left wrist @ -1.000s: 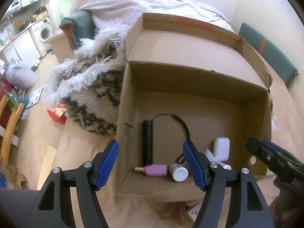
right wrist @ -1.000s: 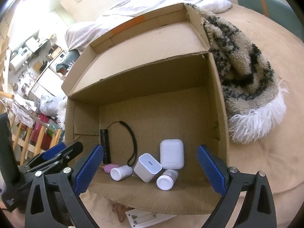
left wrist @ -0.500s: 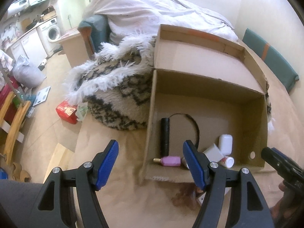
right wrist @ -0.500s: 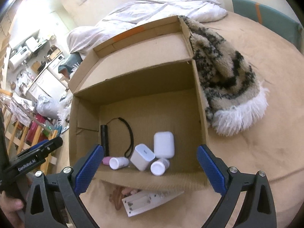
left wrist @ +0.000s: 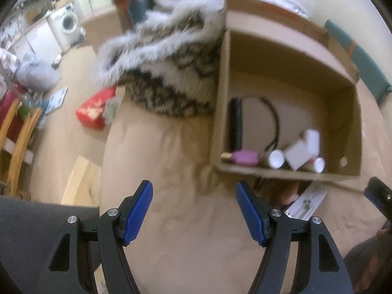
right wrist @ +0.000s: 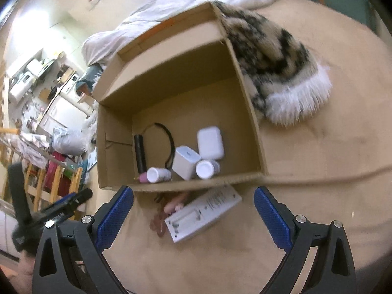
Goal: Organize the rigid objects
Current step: 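Withdraw both tools from the box toward the remaining items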
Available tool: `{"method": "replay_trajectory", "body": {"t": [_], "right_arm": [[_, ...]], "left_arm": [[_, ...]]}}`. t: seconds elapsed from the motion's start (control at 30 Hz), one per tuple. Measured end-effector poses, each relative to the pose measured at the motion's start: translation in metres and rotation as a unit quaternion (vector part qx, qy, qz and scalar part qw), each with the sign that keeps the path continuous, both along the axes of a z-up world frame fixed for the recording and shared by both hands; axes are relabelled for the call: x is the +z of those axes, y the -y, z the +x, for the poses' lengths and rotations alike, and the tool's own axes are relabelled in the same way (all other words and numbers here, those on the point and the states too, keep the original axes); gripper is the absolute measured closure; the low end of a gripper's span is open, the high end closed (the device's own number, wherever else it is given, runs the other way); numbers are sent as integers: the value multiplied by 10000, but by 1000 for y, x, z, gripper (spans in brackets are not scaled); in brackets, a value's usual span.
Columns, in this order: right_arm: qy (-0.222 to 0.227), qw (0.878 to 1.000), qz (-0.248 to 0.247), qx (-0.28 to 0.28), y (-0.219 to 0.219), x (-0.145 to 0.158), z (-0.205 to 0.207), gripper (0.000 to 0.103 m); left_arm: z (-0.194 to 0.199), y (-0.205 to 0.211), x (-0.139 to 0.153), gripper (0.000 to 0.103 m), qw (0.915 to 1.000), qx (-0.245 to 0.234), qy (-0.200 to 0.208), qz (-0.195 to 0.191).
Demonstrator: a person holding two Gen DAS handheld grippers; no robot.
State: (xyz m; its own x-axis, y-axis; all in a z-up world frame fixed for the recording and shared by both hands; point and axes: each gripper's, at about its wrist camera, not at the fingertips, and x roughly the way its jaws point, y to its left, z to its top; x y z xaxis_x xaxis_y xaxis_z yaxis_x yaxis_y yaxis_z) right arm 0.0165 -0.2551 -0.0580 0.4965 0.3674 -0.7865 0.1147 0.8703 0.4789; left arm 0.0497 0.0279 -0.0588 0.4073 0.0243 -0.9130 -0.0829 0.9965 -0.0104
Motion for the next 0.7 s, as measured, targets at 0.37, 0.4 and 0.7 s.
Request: {"method": "replay_trajectory", "body": {"t": [0.37,0.4,0.7], "right_arm": [[-1138,9930,-63,296,-20,-53,15,0],[-1272,9914,-28,303,-21,-59,17,0],[-2109,9707,1094,-344,-24,-120,25,52]], "left_arm": [[7,-4,-14,35,9984,215,-345,-382],[7,-4,-15,35,9981,229,-376,-432],[11,-5,-13,35,9960,334,-420,-714]]}}
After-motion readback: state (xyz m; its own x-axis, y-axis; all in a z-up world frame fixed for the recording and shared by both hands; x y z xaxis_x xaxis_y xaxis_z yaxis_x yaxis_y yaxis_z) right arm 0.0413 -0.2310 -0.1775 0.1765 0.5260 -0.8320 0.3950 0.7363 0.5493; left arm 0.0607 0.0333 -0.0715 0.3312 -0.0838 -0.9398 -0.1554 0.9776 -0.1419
